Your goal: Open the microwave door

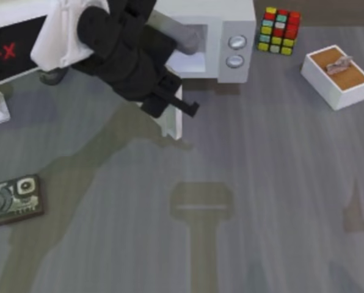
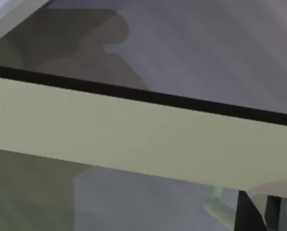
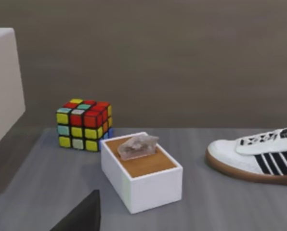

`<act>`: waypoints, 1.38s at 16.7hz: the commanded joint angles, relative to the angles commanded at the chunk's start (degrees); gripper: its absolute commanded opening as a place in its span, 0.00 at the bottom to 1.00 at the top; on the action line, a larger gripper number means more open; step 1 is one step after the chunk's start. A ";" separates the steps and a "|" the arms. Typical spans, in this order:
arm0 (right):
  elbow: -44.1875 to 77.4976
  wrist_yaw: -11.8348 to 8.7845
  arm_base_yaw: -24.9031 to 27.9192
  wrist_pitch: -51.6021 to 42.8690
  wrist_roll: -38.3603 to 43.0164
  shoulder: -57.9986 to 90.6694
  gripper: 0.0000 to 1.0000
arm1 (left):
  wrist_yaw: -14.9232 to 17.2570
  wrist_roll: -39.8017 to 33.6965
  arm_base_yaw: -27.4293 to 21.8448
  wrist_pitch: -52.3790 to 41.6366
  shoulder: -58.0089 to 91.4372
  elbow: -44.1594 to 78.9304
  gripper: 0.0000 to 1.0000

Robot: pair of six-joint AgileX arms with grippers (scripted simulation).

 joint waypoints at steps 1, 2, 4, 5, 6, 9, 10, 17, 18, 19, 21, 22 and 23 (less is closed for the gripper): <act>0.00 0.00 0.00 0.00 0.00 0.00 1.00 | 0.00 0.00 0.00 0.00 0.00 0.00 0.00; 0.00 0.00 0.00 0.00 0.00 0.00 1.00 | 0.00 0.00 0.00 0.00 0.00 0.00 0.00; 0.00 0.00 0.00 0.00 0.00 0.00 1.00 | 0.00 0.00 0.00 0.00 0.00 0.00 0.00; 0.00 0.00 0.00 0.00 0.00 0.00 1.00 | 0.35 -0.18 -0.26 -0.01 0.16 -0.18 0.00; 0.00 0.00 0.00 0.00 0.00 0.00 1.00 | 0.44 -0.01 -0.19 -0.02 0.10 -0.24 0.00; 0.00 0.00 0.00 0.00 0.00 0.00 1.00 | 1.96 3.09 1.02 -0.30 -0.87 -1.25 0.00; 0.00 0.00 0.00 0.00 0.00 0.00 1.00 | 2.72 4.61 1.60 -0.42 -1.36 -1.73 0.00; 0.00 0.00 0.00 0.00 0.00 0.00 1.00 | 5.31 9.60 3.57 -0.91 -2.93 -3.47 0.00; 0.00 0.00 0.00 0.00 0.00 0.00 1.00 | 5.31 9.60 3.57 -0.91 -2.93 -3.47 0.00; 0.00 0.00 0.00 0.00 0.00 0.00 1.00 | 5.31 9.60 3.57 -0.91 -2.93 -3.47 0.00; 0.00 0.00 0.00 0.00 0.00 0.00 1.00 | 5.31 9.60 3.57 -0.91 -2.93 -3.47 0.00; 0.00 0.00 0.00 0.00 0.00 0.00 1.00 | 5.31 9.60 3.57 -0.91 -2.93 -3.47 0.00; 0.00 0.00 0.00 0.00 0.00 0.00 1.00 | 5.31 9.60 3.57 -0.91 -2.93 -3.47 0.00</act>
